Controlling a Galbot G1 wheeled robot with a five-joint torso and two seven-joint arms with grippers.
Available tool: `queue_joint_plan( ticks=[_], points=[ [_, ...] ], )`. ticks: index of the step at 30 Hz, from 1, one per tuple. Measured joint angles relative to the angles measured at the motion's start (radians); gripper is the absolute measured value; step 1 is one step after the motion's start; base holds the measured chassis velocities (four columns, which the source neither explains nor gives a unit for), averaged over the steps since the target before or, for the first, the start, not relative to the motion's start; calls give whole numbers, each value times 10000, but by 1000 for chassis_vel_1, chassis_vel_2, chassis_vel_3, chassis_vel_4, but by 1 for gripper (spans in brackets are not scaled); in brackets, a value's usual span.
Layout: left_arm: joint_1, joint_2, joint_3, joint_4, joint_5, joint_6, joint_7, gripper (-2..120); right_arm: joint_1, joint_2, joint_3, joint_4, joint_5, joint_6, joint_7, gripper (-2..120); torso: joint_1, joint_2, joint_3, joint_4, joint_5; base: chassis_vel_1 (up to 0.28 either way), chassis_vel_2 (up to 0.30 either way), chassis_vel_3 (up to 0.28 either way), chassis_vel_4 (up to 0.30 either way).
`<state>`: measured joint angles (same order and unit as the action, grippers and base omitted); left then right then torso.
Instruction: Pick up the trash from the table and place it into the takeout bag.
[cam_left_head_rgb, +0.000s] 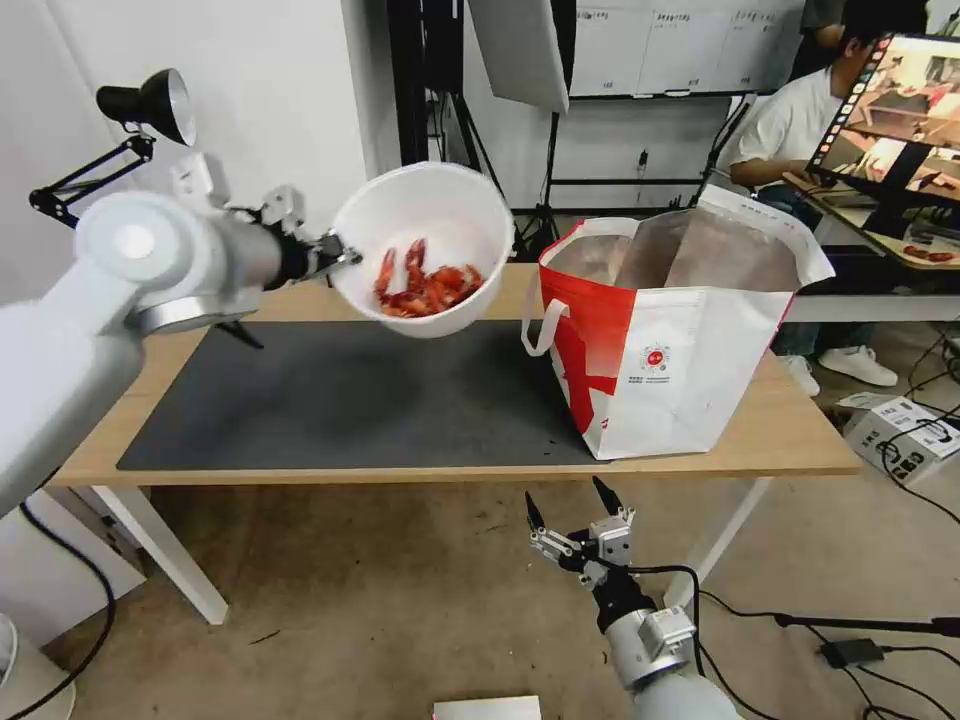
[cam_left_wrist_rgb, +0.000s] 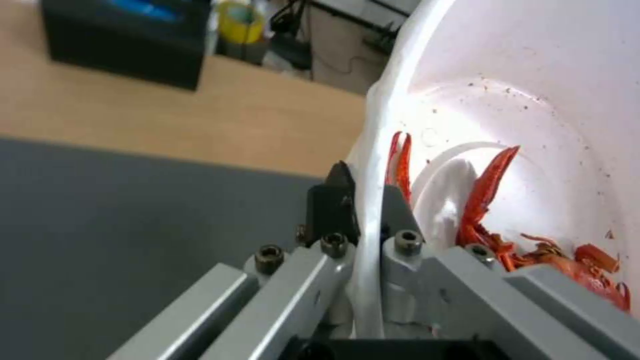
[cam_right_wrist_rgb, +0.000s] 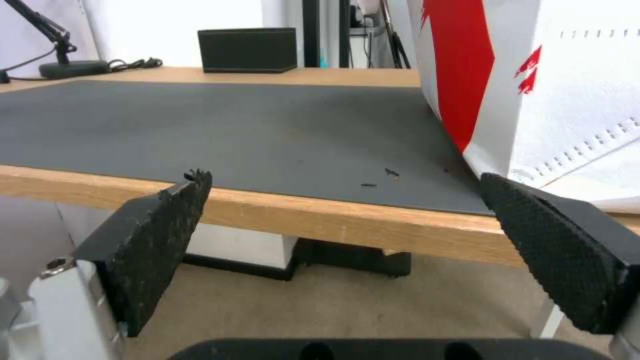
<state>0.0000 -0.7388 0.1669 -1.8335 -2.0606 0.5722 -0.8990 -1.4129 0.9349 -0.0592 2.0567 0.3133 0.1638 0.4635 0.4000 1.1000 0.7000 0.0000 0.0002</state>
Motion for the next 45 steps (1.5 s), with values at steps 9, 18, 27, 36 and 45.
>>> queue_joint_plan(
  ticks=[9, 18, 27, 36, 45],
  points=[
    [-1664, -1643, 944, 1134, -10, -185, -239, 0, 0, 0, 0, 0, 0, 0, 0, 100, 0, -1, 0, 0, 1, 0, 0, 0, 0],
    [-2253, -3560, 1507, 2206, 127, -341, -379, 0, 0, 0, 0, 0, 0, 0, 0, 100, 0, -1, 1, -1, 1, 0, 0, 0, 0],
    [-2439, -4919, 1819, 3181, 975, -828, -380, 0, 0, 0, 0, 0, 0, 0, 0, 100, 0, -1, 1, 0, 0, 0, 0, 0, 0],
    [-2338, -5745, 2651, 3917, 3254, -1883, 118, 0, 0, 0, 0, 0, 0, 0, 0, 100, 0, 0, 1, -1, -1, 0, 0, 0, 0],
    [-2112, -5780, 3674, 3906, 5345, -2654, 892, 0, 0, 0, 0, 0, 0, 0, 0, 100, 0, -1, 0, 2, -2, 0, 0, 0, 0]
  ],
)
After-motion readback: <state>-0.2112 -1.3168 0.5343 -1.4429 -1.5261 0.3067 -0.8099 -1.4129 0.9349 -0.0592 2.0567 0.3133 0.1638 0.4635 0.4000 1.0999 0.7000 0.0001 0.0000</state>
